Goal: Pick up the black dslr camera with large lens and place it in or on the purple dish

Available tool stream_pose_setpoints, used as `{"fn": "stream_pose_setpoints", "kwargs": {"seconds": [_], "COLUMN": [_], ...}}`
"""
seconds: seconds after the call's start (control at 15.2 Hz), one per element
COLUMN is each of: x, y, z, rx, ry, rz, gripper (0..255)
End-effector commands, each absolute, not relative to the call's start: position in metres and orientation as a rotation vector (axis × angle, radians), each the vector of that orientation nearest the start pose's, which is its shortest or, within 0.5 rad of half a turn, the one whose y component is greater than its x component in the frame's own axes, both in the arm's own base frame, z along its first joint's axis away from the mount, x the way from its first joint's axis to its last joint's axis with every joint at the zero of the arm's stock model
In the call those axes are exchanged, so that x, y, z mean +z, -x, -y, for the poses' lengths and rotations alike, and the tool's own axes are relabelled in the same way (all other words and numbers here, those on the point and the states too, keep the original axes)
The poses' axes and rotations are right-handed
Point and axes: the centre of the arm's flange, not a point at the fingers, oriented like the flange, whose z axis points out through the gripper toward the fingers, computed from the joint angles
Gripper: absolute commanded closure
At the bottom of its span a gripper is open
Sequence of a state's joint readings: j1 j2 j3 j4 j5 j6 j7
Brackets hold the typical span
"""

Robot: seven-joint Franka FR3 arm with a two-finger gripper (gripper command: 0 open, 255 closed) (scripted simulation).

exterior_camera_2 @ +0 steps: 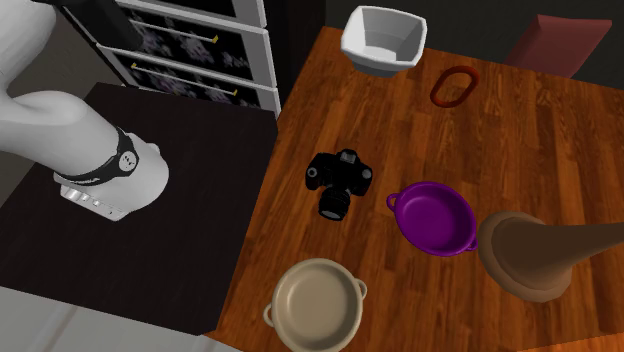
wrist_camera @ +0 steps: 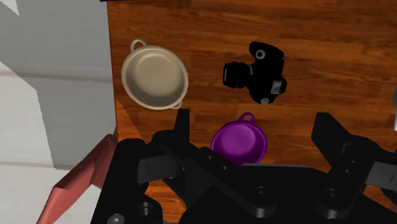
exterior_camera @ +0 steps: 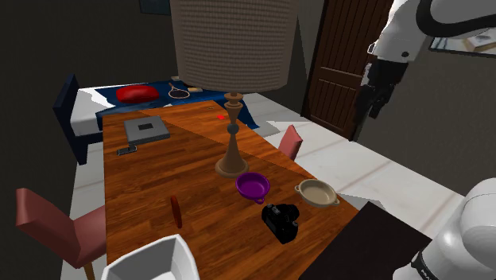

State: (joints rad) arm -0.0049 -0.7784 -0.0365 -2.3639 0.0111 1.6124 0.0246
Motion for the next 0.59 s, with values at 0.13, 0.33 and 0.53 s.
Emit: {"fn": "stream_pose_setpoints", "kwargs": {"seconds": [0.13, 0.33, 0.53], "x": [0.565, 0.53, 0.495], "y": [-0.315, -0.321, -0.33], "z": [0.0, -0.022, -0.042], "rx": [-0.043, -0.044, -0.046], "ry": [3.11, 3.108, 3.091], "rz": [-0.23, -0.446, -0.663], "gripper": [0, 0, 0]}}
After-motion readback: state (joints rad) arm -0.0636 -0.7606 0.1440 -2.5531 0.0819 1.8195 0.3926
